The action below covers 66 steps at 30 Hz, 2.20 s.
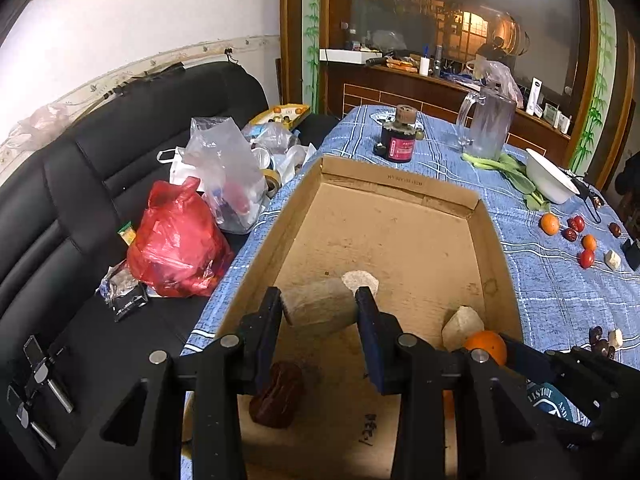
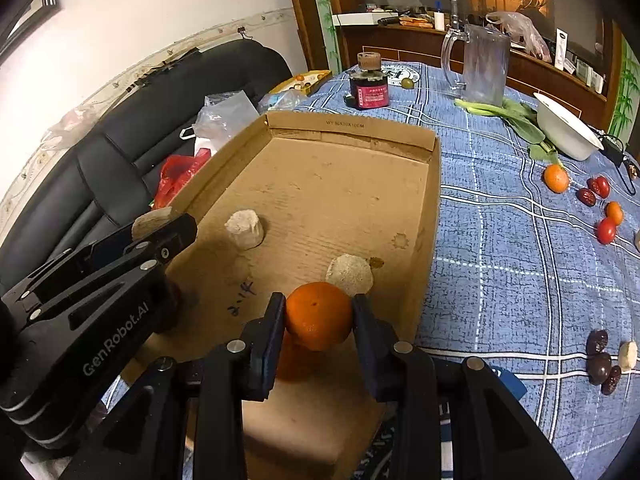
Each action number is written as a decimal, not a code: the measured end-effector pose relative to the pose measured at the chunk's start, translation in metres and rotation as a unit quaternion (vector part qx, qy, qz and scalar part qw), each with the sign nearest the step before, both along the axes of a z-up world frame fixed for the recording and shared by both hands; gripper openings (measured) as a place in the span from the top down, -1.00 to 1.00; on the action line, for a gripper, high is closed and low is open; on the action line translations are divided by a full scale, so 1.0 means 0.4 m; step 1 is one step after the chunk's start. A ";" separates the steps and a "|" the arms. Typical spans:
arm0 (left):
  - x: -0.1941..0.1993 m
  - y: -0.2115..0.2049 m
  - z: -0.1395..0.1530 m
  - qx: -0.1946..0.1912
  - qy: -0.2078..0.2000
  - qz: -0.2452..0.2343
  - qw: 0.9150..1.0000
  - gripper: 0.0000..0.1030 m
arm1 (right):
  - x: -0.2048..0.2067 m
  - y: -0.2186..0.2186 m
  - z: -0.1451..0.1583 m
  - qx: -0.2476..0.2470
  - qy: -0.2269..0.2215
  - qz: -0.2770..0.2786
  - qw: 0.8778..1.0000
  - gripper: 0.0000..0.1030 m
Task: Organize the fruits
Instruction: 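Carry the white cube and the orange over the cardboard tray with both tools, then open the left tool to drop the cube while the right tool releases the orange, then withdraw both tools from the tray back over the table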
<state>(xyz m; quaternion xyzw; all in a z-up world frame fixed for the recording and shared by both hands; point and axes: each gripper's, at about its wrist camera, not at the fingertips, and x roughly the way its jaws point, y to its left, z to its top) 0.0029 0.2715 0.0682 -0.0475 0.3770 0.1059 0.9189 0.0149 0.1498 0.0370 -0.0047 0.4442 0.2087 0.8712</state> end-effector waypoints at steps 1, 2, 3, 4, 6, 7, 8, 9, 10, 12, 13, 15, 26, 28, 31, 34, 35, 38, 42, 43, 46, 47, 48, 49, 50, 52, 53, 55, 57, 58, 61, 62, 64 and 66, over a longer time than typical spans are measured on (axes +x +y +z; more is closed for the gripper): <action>0.004 0.001 -0.003 -0.001 0.002 0.000 1.000 0.29 | 0.004 0.001 -0.003 -0.001 0.001 -0.001 1.000 0.28; 0.009 0.001 -0.005 -0.002 0.003 -0.001 1.000 0.29 | 0.009 0.002 -0.006 -0.002 0.002 -0.001 1.000 0.28; 0.011 0.001 -0.008 -0.001 0.004 -0.002 1.000 0.29 | 0.012 0.004 -0.007 -0.003 0.002 -0.002 1.000 0.28; 0.015 0.000 -0.011 0.000 0.006 -0.002 1.000 0.29 | 0.015 0.005 -0.008 -0.004 0.001 -0.002 1.000 0.28; 0.020 0.002 -0.015 -0.003 0.008 -0.003 1.000 0.29 | 0.019 0.008 -0.008 -0.003 0.000 -0.001 1.000 0.28; 0.021 0.005 -0.015 -0.006 0.009 -0.002 1.000 0.29 | 0.020 0.010 -0.008 -0.003 -0.001 -0.001 1.000 0.28; 0.023 0.007 -0.016 -0.008 0.010 -0.001 1.000 0.29 | 0.022 0.012 -0.008 -0.004 -0.001 0.000 1.000 0.28; 0.024 0.008 -0.016 -0.008 0.010 0.000 1.000 0.29 | 0.023 0.014 -0.008 -0.005 -0.002 0.001 1.000 0.28; 0.025 0.011 -0.017 -0.009 0.011 0.002 1.000 0.29 | 0.024 0.016 -0.008 -0.006 -0.003 0.002 1.000 0.28; 0.024 0.016 -0.018 -0.013 0.011 0.005 1.000 0.28 | 0.024 0.022 -0.007 -0.010 -0.006 0.006 1.000 0.27; 0.024 0.019 -0.017 -0.013 0.011 0.008 1.000 0.28 | 0.023 0.023 -0.007 -0.010 -0.008 0.006 1.000 0.27; 0.021 0.025 -0.013 -0.016 0.008 0.015 1.000 0.28 | 0.024 0.023 -0.005 -0.011 -0.009 0.007 1.000 0.27; 0.009 0.033 0.005 -0.013 -0.001 0.019 1.000 -0.04 | 0.020 0.004 0.002 -0.005 -0.007 -0.005 1.000 -0.05; 0.007 0.032 0.007 -0.013 -0.001 0.019 1.000 -0.10 | 0.015 0.003 0.009 -0.006 -0.012 -0.004 1.000 -0.06; 0.000 0.035 0.012 -0.016 -0.004 0.018 1.000 -0.17 | 0.009 0.004 0.016 -0.006 -0.016 -0.002 1.000 -0.07; -0.014 0.034 0.023 -0.017 -0.006 0.017 1.000 -0.18 | 0.003 0.000 0.022 -0.003 -0.016 -0.001 1.000 -0.07; -0.018 0.033 0.026 -0.017 -0.007 0.018 1.000 -0.18 | 0.000 -0.004 0.025 -0.002 -0.017 -0.001 1.000 -0.07; -0.039 0.026 0.040 -0.012 -0.013 0.018 1.000 -0.23 | -0.011 -0.014 0.033 0.000 -0.020 -0.002 1.000 -0.07; -0.068 0.007 0.059 -0.001 -0.023 0.016 1.000 -0.26 | -0.026 -0.033 0.040 0.003 -0.021 -0.004 1.000 -0.06; -0.072 0.002 0.063 0.002 -0.025 0.016 1.000 -0.26 | -0.030 -0.038 0.042 0.003 -0.021 -0.005 1.000 -0.06; -0.093 -0.016 0.074 0.012 -0.032 0.015 0.999 -0.28 | -0.041 -0.057 0.047 0.004 -0.024 -0.007 1.000 -0.06; -0.100 -0.021 0.076 0.015 -0.033 0.015 0.999 -0.29 | -0.046 -0.066 0.050 0.005 -0.026 -0.008 1.000 -0.06; -0.107 -0.026 0.078 0.017 -0.035 0.014 0.999 -0.29 | -0.049 -0.072 0.052 0.005 -0.027 -0.010 1.000 -0.06; -0.113 -0.030 0.080 0.017 -0.036 0.013 0.999 -0.29 | -0.053 -0.079 0.055 0.005 -0.029 -0.011 1.000 -0.06; -0.119 -0.033 0.082 0.017 -0.036 0.013 0.999 -0.30 | -0.057 -0.087 0.059 0.005 -0.032 -0.012 0.999 -0.06; -0.130 -0.035 0.085 0.013 -0.037 0.015 0.999 -0.30 | -0.066 -0.104 0.066 0.005 -0.036 -0.016 0.999 -0.06; -0.135 -0.034 0.087 0.010 -0.038 0.017 0.999 -0.30 | -0.071 -0.117 0.071 0.007 -0.037 -0.019 0.999 -0.06; -0.147 -0.036 0.089 0.003 -0.040 0.021 0.999 -0.30 | -0.077 -0.138 0.076 0.011 -0.039 -0.024 0.999 -0.06; -0.159 -0.039 0.093 -0.003 -0.041 0.021 0.999 -0.30 | -0.084 -0.162 0.081 0.014 -0.040 -0.030 0.999 -0.06; -0.163 -0.044 0.093 -0.005 -0.042 0.020 0.999 -0.31 | -0.087 -0.172 0.082 0.015 -0.040 -0.033 0.999 -0.06; -0.181 -0.068 0.097 -0.008 -0.046 0.014 0.999 -0.31 | -0.098 -0.206 0.089 0.017 -0.043 -0.042 0.998 -0.06; -0.185 -0.078 0.100 -0.008 -0.047 0.011 0.999 -0.31 | -0.101 -0.216 0.089 0.017 -0.044 -0.045 0.998 -0.06; -0.194 -0.102 0.102 -0.008 -0.050 0.005 0.999 -0.31 | -0.110 -0.243 0.089 0.019 -0.043 -0.052 0.998 -0.06; -0.205 -0.129 0.104 -0.006 -0.054 -0.001 0.999 -0.31 | -0.117 -0.262 0.089 0.019 -0.042 -0.058 0.997 -0.06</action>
